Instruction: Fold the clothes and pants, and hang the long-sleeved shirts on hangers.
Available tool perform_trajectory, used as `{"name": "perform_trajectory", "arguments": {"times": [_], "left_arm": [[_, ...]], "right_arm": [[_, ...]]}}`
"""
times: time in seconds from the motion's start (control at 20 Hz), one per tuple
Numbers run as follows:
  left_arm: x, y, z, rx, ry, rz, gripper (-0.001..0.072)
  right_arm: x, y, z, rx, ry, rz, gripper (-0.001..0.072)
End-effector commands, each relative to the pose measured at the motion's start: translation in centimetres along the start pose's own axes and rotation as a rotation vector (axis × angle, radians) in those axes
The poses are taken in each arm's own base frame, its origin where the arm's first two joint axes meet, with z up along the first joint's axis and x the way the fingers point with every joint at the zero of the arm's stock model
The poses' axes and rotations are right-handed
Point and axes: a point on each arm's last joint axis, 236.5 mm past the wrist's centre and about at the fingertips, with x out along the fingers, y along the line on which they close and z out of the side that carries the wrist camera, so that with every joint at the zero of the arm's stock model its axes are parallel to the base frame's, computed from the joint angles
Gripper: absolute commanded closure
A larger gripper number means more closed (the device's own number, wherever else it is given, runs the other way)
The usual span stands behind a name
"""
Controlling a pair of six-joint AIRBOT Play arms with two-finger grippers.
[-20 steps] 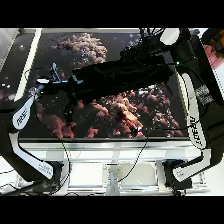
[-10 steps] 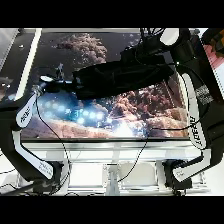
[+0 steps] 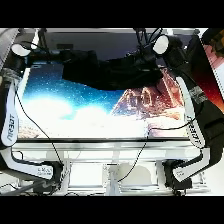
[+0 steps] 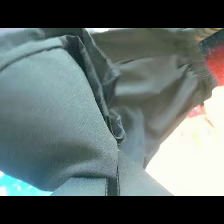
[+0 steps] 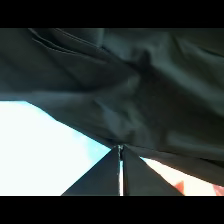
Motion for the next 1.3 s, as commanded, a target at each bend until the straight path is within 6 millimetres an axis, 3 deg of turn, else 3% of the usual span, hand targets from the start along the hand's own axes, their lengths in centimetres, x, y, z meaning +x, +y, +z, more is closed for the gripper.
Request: {"name": "perform_trajectory", "arguments": {"times": [0.0,0.3,0.45,0.55,0.65,0.75,0.8,1.05,1.15,1.25], "left_arm": [[-2.9,-2.9,1.4,0.042,-0.02,-0.002,0.0698],[-3.1,-3.4,0.8,0.008,0.007,-0.014,0.0698],[-3.1,-3.6,0.8,-0.011,0.005,-0.021,0.0698],[-2.9,-3.8,0.7,-0.016,0.008,-0.024,0.0697],[-2.8,-4.1,0.7,-0.012,0.011,-0.029,0.0697],[-2.8,-4.1,0.7,-0.011,0.011,-0.029,0.0697],[-2.8,-4.1,0.7,-0.011,0.011,-0.029,0.0697],[-2.9,-4.0,0.7,-0.012,0.009,-0.026,0.0696],[-3.0,-3.8,0.9,-0.014,0.002,-0.022,0.0696],[-3.2,-3.3,1.6,-0.017,-0.028,-0.007,0.0695]], "right_arm": [[1.9,-0.1,1.9,0.088,-0.125,0.025,0.0693],[3.3,0.8,5.5,0.215,-0.297,0.082,0.0693],[6.6,1.1,5.8,0.273,-0.337,0.078,0.0695],[11.1,1.3,3.1,0.382,-0.264,0.091,0.0695],[15.6,1.6,-1.5,0.483,-0.125,0.103,0.0695],[18.8,2.7,-5.3,0.562,-0.005,0.141,0.0695],[19.9,3.7,-6.3,0.598,0.022,0.168,0.0696],[23.3,9.9,-9.5,0.624,0.104,0.248,0.0697],[23.8,13.1,-9.5,0.623,0.117,0.297,0.0697],[23.5,16.5,-8.0,0.606,0.093,0.355,0.0697]]}}
